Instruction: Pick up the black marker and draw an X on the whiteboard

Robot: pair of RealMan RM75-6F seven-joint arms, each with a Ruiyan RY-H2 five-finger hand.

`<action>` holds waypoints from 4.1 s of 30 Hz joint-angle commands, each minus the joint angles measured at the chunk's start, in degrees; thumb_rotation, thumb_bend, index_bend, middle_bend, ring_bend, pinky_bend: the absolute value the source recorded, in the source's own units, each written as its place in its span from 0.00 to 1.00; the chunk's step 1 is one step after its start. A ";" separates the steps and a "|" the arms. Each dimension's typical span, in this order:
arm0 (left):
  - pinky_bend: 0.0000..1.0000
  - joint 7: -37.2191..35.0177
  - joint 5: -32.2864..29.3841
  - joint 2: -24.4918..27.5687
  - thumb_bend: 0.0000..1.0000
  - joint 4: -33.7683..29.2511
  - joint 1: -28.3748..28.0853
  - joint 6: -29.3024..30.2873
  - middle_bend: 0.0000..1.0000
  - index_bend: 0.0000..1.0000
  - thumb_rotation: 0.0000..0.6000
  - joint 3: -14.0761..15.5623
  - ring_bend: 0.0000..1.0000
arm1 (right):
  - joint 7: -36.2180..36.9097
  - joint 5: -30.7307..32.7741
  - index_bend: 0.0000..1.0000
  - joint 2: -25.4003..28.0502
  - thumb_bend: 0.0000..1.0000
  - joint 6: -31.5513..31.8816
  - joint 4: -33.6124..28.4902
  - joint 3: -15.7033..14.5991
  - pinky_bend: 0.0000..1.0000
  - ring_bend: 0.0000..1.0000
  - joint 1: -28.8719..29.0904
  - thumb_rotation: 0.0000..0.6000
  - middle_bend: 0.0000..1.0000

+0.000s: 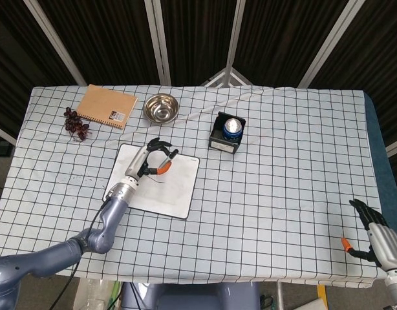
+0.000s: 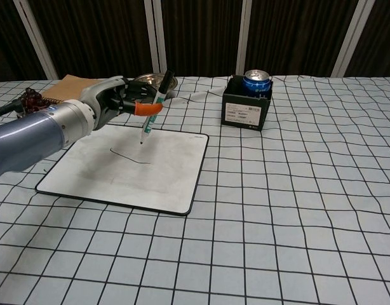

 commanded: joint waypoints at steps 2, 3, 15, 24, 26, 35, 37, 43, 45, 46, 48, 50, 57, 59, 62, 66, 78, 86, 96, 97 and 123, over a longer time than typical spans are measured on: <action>0.00 1.00 -0.87 -0.80 0.50 0.55 -0.47 -0.25 0.24 0.74 1.00 -0.19 0.00 | 0.27 -0.07 0.00 0.05 0.35 0.01 0.05 -0.06 0.00 0.00 -0.04 1.00 0.00; 0.00 1.22 -1.05 -0.96 0.50 0.68 -0.55 -0.33 0.24 0.74 1.00 -0.20 0.00 | 0.32 -0.10 0.00 0.03 0.35 0.04 0.10 -0.09 0.00 0.00 -0.08 1.00 0.00; 0.00 2.24 -2.84 -2.35 0.50 2.57 -0.56 -0.95 0.24 0.74 1.00 -0.43 0.00 | 0.63 -0.37 0.00 0.05 0.35 0.04 0.07 -0.15 0.00 0.00 -0.01 1.00 0.00; 0.00 2.16 -2.84 -2.74 0.50 3.24 -0.30 -1.30 0.24 0.74 1.00 -0.25 0.00 | 0.40 -0.07 0.00 -0.05 0.35 -0.11 0.12 -0.09 0.00 0.00 0.08 1.00 0.00; 0.00 2.07 -2.90 -2.64 0.50 3.19 0.02 -1.27 0.24 0.74 1.00 -0.15 0.00 | 0.34 -0.09 0.00 -0.07 0.35 -0.09 0.13 -0.11 0.00 0.00 0.06 1.00 0.00; 0.00 2.22 -3.01 -1.24 0.50 1.63 1.92 -0.91 0.24 0.74 1.00 0.68 0.00 | -0.04 -0.16 0.00 -0.06 0.35 0.21 -0.02 -0.17 0.00 0.00 -0.07 1.00 0.00; 0.00 2.40 -3.09 -0.37 0.50 0.64 2.84 -0.63 0.24 0.74 1.00 1.07 0.00 | -0.14 -0.16 0.00 -0.09 0.35 0.29 -0.02 -0.15 0.00 0.00 -0.09 1.00 0.00; 0.00 3.08 -3.63 1.75 0.50 -1.60 5.41 -0.21 0.24 0.74 1.00 2.56 0.00 | -0.34 -0.42 0.00 -0.12 0.35 0.61 -0.12 -0.23 0.00 0.00 -0.21 1.00 0.00; 0.00 3.29 -3.86 2.49 0.50 -2.44 6.38 -0.01 0.24 0.74 1.00 3.13 0.00 | -0.44 -0.46 0.00 -0.13 0.35 0.69 -0.15 -0.22 0.00 0.00 -0.23 1.00 0.00; 0.00 3.37 -3.89 2.75 0.50 -2.76 6.70 0.10 0.24 0.74 1.00 3.31 0.00 | -0.46 -0.46 0.00 -0.13 0.35 0.73 -0.15 -0.23 0.00 0.00 -0.25 1.00 0.00; 0.00 3.42 -3.90 3.63 0.50 -3.84 7.67 0.61 0.23 0.74 1.00 3.68 0.00 | -0.51 -0.55 0.00 -0.08 0.35 0.90 -0.20 -0.26 0.00 0.00 -0.33 1.00 0.00; 0.00 3.00 -3.81 4.52 0.50 -5.20 8.39 1.49 0.24 0.74 1.00 3.32 0.00 | -0.60 -0.64 0.00 -0.11 0.35 1.03 -0.25 -0.25 0.00 0.00 -0.35 1.00 0.00; 0.00 1.55 -2.40 8.37 0.50 -11.45 8.39 4.28 0.24 0.74 1.00 -0.76 0.00 | -0.66 -0.86 0.00 -0.22 0.35 1.36 -0.34 -0.23 0.00 0.00 -0.42 1.00 0.00; 0.00 1.30 -1.89 9.21 0.50 -13.03 7.92 4.77 0.24 0.74 1.00 -2.02 0.00 | -0.61 -0.86 0.00 -0.23 0.35 1.33 -0.31 -0.22 0.00 0.00 -0.40 1.00 0.00; 0.00 1.12 -1.75 9.90 0.50 -14.76 7.16 4.82 0.24 0.74 1.00 -3.39 0.00 | -0.55 -0.81 0.00 -0.25 0.35 1.21 -0.22 -0.21 0.00 0.00 -0.34 1.00 0.00; 0.00 1.78 -2.27 9.52 0.50 -15.92 5.81 3.96 0.24 0.74 1.00 -3.92 0.00 | -0.36 -0.87 0.00 -0.25 0.35 1.16 -0.20 -0.21 0.00 0.00 -0.30 1.00 0.00; 0.00 4.13 -5.56 2.59 0.50 -9.30 2.58 1.51 0.24 0.74 1.00 -1.89 0.00 | 0.39 -0.50 0.00 -0.13 0.35 0.74 0.11 -0.17 0.00 0.00 -0.20 1.00 0.00; 0.00 4.12 -5.59 0.05 0.50 -5.18 1.77 1.11 0.24 0.74 1.00 -1.35 0.00 | 0.93 -0.47 0.00 0.01 0.35 0.47 0.13 -0.20 0.00 0.00 -0.12 1.00 0.00; 0.00 2.84 -4.16 -1.75 0.50 -1.45 1.39 0.57 0.24 0.74 1.00 -0.65 0.00 | 1.26 -0.59 0.00 0.03 0.35 0.32 0.15 -0.20 0.00 0.00 -0.01 1.00 0.00; 0.00 2.68 -4.18 -1.92 0.50 -1.14 1.37 0.51 0.24 0.74 1.00 -0.68 0.00 | 1.27 -0.59 0.00 0.01 0.35 0.29 0.15 -0.21 0.00 0.00 0.00 1.00 0.00; 0.00 0.10 -1.54 -4.32 0.50 3.04 0.64 -0.86 0.24 0.74 1.00 0.16 0.00 | 1.72 -0.27 0.00 0.04 0.35 -0.21 0.03 -0.23 0.00 0.00 0.14 1.00 0.00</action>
